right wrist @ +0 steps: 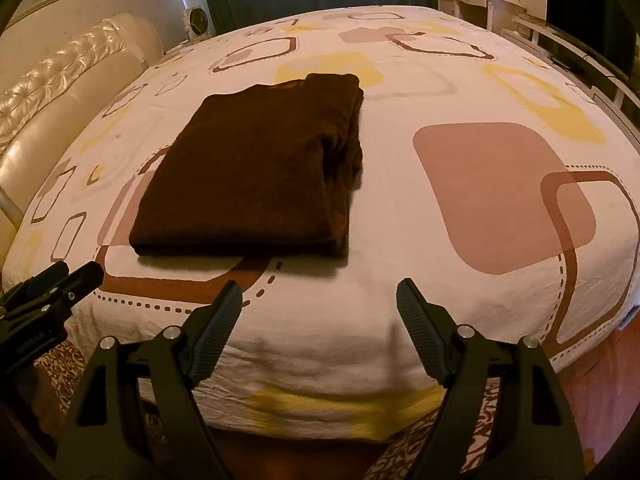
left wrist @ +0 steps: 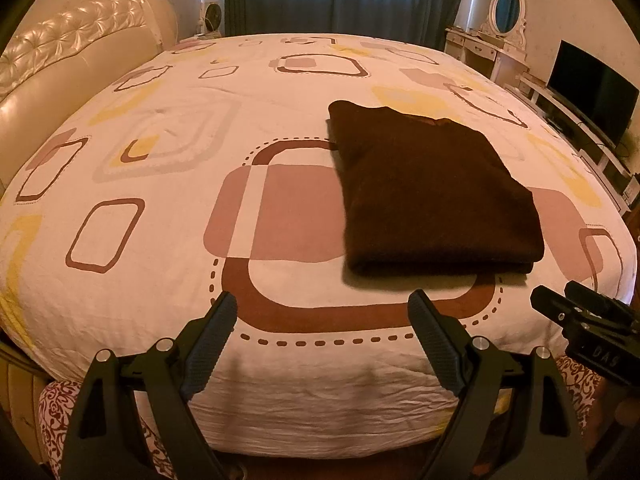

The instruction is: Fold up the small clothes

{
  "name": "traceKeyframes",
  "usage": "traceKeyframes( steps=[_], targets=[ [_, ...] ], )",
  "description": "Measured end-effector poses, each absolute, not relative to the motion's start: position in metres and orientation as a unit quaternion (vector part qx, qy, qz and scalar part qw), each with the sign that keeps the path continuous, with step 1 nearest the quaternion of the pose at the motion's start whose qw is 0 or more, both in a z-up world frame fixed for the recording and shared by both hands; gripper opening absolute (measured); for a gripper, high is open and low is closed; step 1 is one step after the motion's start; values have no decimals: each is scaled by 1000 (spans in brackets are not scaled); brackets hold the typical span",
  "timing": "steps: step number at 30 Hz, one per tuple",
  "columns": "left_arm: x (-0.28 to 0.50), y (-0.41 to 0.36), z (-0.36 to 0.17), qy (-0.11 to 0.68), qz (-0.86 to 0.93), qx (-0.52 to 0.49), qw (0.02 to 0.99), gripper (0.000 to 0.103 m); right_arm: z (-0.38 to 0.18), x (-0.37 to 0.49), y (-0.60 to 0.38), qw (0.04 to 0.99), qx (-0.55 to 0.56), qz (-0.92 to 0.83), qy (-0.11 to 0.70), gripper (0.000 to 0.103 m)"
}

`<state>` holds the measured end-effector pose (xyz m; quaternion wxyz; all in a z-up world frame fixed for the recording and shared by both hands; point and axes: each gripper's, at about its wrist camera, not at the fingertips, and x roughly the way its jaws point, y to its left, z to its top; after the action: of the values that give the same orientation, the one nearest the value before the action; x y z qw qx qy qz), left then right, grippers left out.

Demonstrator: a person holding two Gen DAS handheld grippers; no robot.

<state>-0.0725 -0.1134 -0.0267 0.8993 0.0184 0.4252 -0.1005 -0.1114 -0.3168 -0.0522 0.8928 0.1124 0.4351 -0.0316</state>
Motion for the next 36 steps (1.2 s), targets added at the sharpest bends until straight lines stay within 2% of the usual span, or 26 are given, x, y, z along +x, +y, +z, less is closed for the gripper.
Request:
traceKeyframes(
  steps=[36],
  targets=[
    [-75,-116,-25,425,-101,19,899,86,-59,-110,-314,888,118,-30,443,80]
  ],
)
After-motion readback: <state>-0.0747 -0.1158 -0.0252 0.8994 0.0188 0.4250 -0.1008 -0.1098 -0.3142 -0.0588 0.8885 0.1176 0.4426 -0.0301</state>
